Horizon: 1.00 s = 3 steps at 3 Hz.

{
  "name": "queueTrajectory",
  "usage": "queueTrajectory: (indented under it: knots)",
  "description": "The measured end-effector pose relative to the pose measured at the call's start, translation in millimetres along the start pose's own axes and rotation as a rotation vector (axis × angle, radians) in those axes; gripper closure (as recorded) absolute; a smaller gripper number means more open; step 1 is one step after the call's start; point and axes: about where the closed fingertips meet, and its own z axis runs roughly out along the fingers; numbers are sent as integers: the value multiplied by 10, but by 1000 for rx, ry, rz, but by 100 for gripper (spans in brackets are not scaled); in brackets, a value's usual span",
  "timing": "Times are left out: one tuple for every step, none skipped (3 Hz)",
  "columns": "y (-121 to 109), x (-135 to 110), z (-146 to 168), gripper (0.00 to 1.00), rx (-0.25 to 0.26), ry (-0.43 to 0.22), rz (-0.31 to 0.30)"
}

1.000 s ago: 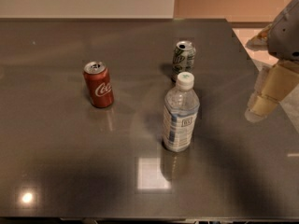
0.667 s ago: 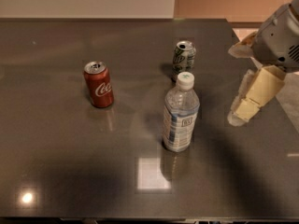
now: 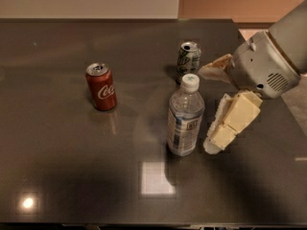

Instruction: Knock blue plastic bottle over

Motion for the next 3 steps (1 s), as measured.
queueTrajectory:
  knots:
    - [102,-68,203,0,-9,-43,-43]
    - [30,-83,310,16,33,-64,-56]
    - [-85,-84,328,39,79,-81,-49]
